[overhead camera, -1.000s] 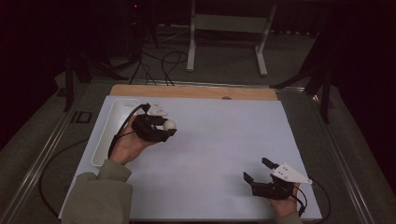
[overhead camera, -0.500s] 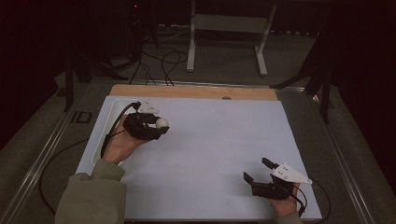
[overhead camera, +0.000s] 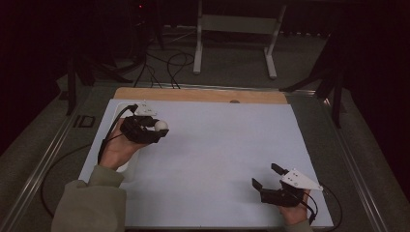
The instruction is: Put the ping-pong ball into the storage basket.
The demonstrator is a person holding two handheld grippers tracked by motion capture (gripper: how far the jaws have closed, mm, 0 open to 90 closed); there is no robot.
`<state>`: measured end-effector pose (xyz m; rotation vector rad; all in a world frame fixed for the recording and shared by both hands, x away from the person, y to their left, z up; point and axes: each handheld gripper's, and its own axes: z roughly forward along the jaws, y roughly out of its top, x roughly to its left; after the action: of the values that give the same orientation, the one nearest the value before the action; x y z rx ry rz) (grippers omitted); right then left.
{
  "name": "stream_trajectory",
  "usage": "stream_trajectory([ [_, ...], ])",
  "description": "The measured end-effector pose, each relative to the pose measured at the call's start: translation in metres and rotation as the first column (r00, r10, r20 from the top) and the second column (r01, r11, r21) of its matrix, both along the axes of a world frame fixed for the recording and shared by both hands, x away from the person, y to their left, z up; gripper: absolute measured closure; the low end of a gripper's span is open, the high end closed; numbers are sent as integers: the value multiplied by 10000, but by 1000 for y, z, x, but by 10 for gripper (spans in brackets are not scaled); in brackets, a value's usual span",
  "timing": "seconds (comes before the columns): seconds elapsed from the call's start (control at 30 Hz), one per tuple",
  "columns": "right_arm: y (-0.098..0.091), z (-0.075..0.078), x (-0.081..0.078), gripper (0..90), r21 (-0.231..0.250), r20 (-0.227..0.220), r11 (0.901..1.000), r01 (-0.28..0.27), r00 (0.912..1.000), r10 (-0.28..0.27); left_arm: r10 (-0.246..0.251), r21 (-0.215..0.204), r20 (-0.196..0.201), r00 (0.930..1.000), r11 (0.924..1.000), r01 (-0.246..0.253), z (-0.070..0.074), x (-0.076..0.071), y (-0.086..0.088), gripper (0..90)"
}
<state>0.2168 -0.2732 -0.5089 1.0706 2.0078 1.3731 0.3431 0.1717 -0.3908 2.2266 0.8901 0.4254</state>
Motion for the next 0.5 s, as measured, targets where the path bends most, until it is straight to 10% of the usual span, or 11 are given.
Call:
stream_trajectory([
  [0.5, 0, 0, 0, 85, -8, 8, 10000, 0, 10000, 0, 427, -46, 12, 9991, 9991, -426, 0, -2, 19, 515],
])
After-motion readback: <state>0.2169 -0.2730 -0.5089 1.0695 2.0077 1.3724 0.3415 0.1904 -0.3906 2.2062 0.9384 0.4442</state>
